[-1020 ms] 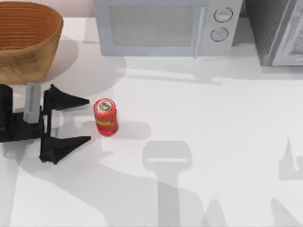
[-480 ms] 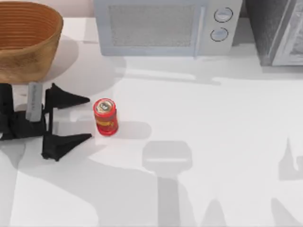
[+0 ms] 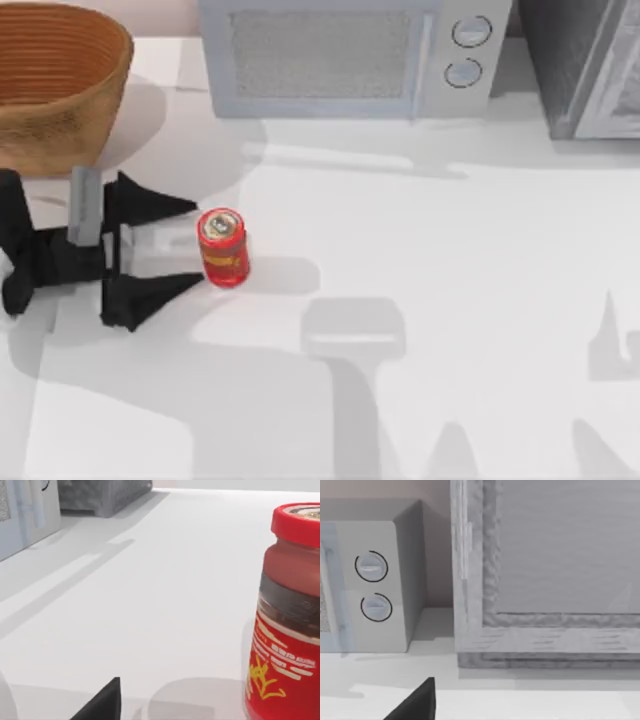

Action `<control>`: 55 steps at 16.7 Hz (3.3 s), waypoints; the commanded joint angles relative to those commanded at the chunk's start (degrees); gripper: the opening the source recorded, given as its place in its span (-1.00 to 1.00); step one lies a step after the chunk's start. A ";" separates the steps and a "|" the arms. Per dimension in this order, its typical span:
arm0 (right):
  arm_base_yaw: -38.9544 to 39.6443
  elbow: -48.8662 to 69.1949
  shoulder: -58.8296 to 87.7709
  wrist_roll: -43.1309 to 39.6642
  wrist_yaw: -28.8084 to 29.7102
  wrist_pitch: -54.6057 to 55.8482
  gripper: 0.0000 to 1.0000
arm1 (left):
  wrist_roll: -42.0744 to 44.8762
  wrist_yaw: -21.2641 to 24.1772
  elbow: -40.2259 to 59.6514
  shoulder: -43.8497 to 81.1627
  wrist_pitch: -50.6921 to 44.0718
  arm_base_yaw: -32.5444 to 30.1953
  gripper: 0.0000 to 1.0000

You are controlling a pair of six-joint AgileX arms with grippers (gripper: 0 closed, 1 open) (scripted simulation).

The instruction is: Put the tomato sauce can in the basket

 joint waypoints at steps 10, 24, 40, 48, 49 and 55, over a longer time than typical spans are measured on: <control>0.00 0.00 0.00 0.00 0.00 0.00 1.00 | -20.99 -8.83 -3.69 -0.27 24.49 -8.99 1.00; 0.00 0.00 0.00 0.00 0.00 0.00 1.00 | -20.99 -8.83 -3.69 -0.27 24.49 -8.99 -0.66; 0.00 0.00 0.00 0.00 0.00 0.00 1.00 | -19.52 -7.76 -0.06 -4.76 18.25 -7.56 -1.00; 0.00 0.00 0.00 0.00 0.00 0.00 1.00 | -15.76 -5.17 9.72 -21.23 -6.48 -1.93 -1.00; 0.00 0.00 0.00 0.00 0.00 0.00 1.00 | -15.69 -5.14 10.62 -22.39 -8.60 -0.67 -1.00; 0.00 0.00 0.00 0.00 0.00 0.00 1.00 | -19.44 -8.31 17.30 -25.02 -20.91 11.02 -1.00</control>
